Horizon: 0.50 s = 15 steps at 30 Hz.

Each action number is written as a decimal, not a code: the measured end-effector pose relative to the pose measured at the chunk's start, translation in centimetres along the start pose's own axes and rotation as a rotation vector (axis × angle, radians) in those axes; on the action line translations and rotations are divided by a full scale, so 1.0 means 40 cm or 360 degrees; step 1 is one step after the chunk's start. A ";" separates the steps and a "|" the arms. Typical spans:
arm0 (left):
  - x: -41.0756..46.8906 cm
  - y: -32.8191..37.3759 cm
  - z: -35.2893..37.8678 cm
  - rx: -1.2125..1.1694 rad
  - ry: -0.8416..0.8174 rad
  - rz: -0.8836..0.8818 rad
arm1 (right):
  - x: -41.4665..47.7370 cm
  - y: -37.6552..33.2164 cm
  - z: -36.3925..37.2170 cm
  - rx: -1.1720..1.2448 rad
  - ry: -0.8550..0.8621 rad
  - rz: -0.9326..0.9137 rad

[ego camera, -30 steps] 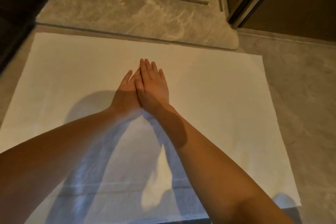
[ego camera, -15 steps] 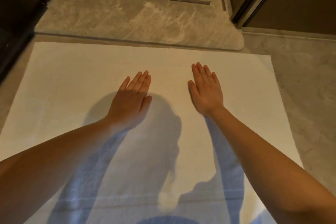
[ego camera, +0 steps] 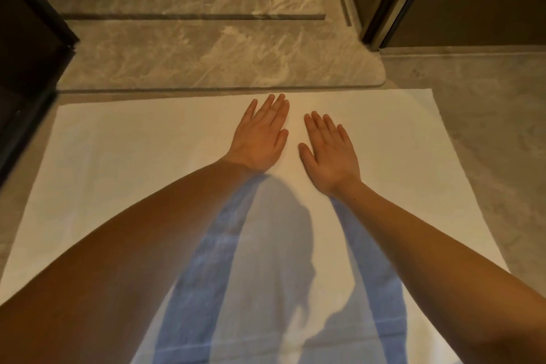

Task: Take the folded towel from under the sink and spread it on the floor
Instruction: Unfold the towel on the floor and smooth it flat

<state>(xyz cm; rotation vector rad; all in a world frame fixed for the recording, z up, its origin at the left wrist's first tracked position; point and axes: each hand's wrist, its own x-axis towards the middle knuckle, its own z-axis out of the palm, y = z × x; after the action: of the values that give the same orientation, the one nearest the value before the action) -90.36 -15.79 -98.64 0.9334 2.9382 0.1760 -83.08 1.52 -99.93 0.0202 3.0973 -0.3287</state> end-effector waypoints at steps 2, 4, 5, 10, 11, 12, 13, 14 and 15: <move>0.010 -0.016 0.018 0.0007 -0.0008 0.0027 | 0.000 0.003 0.002 -0.0004 0.0022 0.0000; 0.004 -0.029 0.027 -0.0063 0.0007 -0.0004 | 0.004 0.004 0.003 0.0011 0.0010 -0.0011; 0.000 -0.031 0.028 -0.0074 -0.0003 -0.0007 | 0.004 0.002 0.002 0.0023 -0.0005 -0.0018; -0.005 -0.025 0.019 -0.0100 -0.0028 -0.0012 | -0.003 0.039 -0.011 0.0082 0.0044 0.0152; -0.005 -0.024 0.021 -0.0104 -0.0025 -0.0026 | -0.002 0.052 -0.012 0.0093 0.0053 0.0232; -0.003 -0.024 0.025 -0.0105 -0.0015 -0.0036 | -0.002 0.061 -0.013 0.0088 0.0053 0.0277; 0.001 -0.026 0.029 -0.0102 -0.0004 -0.0034 | -0.002 0.064 -0.012 0.0080 0.0051 0.0293; 0.004 -0.029 0.033 -0.0103 0.0008 -0.0031 | 0.000 0.064 -0.012 0.0077 0.0051 0.0290; 0.005 -0.030 0.035 -0.0112 0.0018 -0.0030 | 0.000 0.062 -0.012 0.0077 0.0049 0.0281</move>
<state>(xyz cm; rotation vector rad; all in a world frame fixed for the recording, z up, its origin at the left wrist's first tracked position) -91.11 -16.53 -100.19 0.8977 2.9291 0.2823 -83.06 4.06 -99.98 0.3003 3.0868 -0.3994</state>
